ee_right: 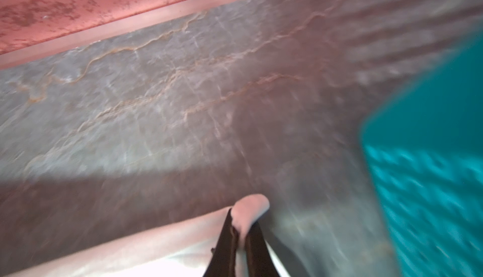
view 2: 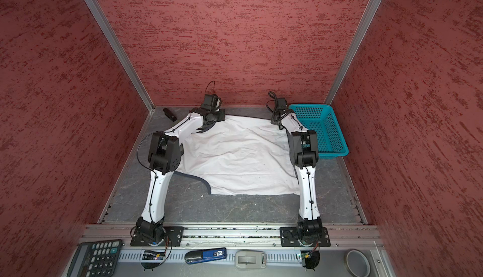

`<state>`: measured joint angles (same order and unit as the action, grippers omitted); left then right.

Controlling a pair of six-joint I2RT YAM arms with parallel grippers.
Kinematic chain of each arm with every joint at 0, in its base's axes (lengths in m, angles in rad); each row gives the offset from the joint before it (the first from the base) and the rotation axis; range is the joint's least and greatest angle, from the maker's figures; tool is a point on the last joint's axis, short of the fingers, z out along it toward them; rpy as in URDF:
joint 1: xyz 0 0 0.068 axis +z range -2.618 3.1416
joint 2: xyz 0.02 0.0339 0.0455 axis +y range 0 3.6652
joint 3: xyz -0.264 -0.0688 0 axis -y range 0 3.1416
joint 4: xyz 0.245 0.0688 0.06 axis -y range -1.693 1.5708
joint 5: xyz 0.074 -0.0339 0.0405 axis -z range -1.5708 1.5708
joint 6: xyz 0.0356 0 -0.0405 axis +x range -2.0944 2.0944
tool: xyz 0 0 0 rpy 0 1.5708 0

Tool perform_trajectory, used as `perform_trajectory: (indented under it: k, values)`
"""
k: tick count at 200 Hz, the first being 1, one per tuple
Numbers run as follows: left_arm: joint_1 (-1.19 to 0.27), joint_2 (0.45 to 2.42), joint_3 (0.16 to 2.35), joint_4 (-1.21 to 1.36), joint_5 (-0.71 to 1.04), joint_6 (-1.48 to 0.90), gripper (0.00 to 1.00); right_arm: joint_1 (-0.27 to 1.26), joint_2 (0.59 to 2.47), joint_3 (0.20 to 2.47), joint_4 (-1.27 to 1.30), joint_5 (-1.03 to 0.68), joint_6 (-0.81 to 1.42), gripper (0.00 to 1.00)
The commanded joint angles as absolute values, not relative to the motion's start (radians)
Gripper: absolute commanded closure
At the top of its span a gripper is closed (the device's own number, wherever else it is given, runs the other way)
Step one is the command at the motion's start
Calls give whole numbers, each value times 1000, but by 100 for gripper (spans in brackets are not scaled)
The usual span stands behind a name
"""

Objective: Fold and stack the tank tops

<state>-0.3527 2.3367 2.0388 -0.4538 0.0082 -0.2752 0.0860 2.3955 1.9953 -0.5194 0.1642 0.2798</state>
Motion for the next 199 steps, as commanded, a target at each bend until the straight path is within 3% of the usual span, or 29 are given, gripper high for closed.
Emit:
perform_trajectory:
  k: [1, 65, 155, 169, 186, 199]
  values:
    - [-353, 2296, 1994, -387, -29, -241, 99, 79, 2272, 1890, -354, 221, 267, 90]
    - [-360, 2103, 1679, -178, -38, -232, 98, 75, 2032, 1497, -88, 208, 266, 87]
    - [-404, 1852, 1271, -10, -37, -249, 97, 73, 1773, 1096, 83, 172, 365, 81]
    - [-422, 1823, 1215, -3, -30, -258, 93, 73, 1741, 1049, 80, 166, 393, 75]
    - [-444, 1787, 1144, 8, -29, -270, 76, 74, 1689, 988, 68, 173, 434, 65]
    - [-457, 1750, 1093, 25, -32, -276, 71, 74, 1643, 941, 83, 162, 447, 62]
